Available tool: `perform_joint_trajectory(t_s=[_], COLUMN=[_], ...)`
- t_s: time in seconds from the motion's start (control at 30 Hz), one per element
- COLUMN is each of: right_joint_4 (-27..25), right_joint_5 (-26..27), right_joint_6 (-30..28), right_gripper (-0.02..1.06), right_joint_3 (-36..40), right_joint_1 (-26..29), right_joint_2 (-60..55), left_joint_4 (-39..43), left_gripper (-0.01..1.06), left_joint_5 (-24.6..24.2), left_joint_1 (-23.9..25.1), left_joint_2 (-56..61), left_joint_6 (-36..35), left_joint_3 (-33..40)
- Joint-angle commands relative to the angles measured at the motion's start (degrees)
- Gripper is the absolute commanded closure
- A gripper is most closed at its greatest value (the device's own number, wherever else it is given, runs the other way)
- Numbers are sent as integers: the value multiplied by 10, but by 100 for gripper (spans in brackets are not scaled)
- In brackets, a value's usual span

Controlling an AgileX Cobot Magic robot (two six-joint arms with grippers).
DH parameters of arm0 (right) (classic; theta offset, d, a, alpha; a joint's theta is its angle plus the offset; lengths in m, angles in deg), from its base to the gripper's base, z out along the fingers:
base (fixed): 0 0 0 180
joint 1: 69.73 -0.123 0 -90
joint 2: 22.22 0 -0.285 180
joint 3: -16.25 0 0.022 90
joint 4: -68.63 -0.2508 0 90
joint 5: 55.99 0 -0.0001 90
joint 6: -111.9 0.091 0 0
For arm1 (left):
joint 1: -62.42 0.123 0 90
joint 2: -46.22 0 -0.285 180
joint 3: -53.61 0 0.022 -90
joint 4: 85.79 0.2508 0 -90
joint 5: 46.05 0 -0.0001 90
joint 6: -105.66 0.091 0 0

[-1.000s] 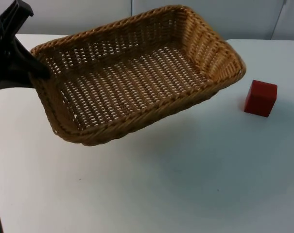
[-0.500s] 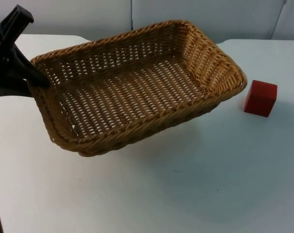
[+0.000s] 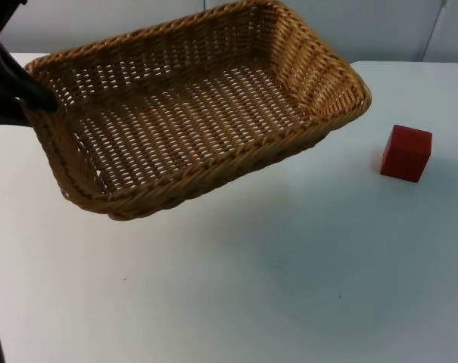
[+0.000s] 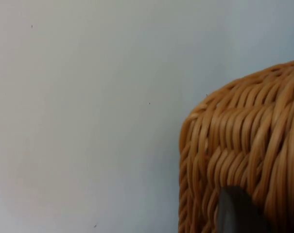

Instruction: Pick up the basket with the left hand and place the cube into the basket with the right hand.

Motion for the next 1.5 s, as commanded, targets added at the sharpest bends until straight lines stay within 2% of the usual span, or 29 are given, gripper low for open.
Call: perform_joint_trajectory(t_s=[0.0,0.6,1.47], right_joint_4=[-2,-2,-2], right_joint_5=[2,2,2], right_joint_6=[0,0,0], right_gripper=[105,105,105], right_joint_3=[4,4,4], right_joint_1=[-1,-1,-1], right_joint_2=[3,3,3], left_joint_4=[-15,-17,-18], left_gripper=[105,105,105], left_joint_5=[-24,-88,-88], left_joint_1=[1,1,1], left_joint_2=[9,9,9], left_joint_6=[-3,-1,-1], left_joint_3=[-4,-4,-4])
